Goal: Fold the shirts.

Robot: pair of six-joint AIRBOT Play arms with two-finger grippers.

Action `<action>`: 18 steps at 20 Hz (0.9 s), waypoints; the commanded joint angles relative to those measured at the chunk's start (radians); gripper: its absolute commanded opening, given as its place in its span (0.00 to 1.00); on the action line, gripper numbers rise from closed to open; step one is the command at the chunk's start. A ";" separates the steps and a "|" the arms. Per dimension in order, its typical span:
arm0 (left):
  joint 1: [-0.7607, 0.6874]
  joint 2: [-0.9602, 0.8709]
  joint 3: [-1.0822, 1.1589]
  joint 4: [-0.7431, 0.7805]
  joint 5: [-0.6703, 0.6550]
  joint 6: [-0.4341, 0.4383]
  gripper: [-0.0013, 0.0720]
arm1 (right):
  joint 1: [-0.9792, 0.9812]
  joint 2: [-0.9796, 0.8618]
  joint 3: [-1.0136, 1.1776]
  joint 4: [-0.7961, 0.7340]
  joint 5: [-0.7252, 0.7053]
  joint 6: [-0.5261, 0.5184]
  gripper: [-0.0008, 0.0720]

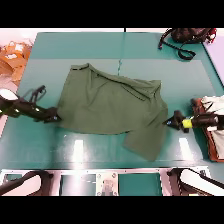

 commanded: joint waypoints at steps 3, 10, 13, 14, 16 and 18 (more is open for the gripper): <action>0.000 0.193 0.372 -0.151 -0.154 -0.043 0.05 | 0.006 0.202 0.411 0.239 0.074 0.089 0.03; 0.000 0.344 1.193 -0.173 -0.106 -0.116 0.05 | 0.006 0.470 1.065 0.307 -0.124 0.141 0.03; 0.000 0.373 1.391 -0.148 -0.046 -0.137 0.05 | 0.006 0.534 1.233 0.220 -0.222 0.178 0.03; 0.000 0.389 1.406 -0.136 -0.021 -0.137 0.05 | 0.006 0.549 1.261 0.180 -0.236 0.199 0.03; 0.000 0.404 1.405 -0.098 -0.006 -0.139 0.05 | 0.006 0.563 1.275 0.104 -0.246 0.219 0.03; 0.000 0.401 1.366 -0.023 -0.008 -0.165 0.05 | 0.006 0.560 1.246 0.078 -0.232 0.219 0.03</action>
